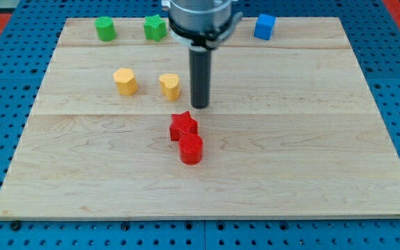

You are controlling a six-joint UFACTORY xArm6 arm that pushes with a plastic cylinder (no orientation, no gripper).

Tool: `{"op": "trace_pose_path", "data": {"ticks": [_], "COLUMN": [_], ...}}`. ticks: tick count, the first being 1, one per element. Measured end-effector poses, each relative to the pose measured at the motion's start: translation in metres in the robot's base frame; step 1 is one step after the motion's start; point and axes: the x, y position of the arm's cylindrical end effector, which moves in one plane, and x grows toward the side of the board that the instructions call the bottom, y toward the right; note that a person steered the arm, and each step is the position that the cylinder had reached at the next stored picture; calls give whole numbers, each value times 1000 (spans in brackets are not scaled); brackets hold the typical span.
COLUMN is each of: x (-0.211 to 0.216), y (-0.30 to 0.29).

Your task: Push the yellow heart into the yellow hexagon

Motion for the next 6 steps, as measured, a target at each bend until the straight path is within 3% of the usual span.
{"op": "trace_pose_path", "data": {"ticks": [1,2,3,5,6], "x": [-6,16,-7,-21,-49], "y": [-76,-66,-38,-89,31]}}
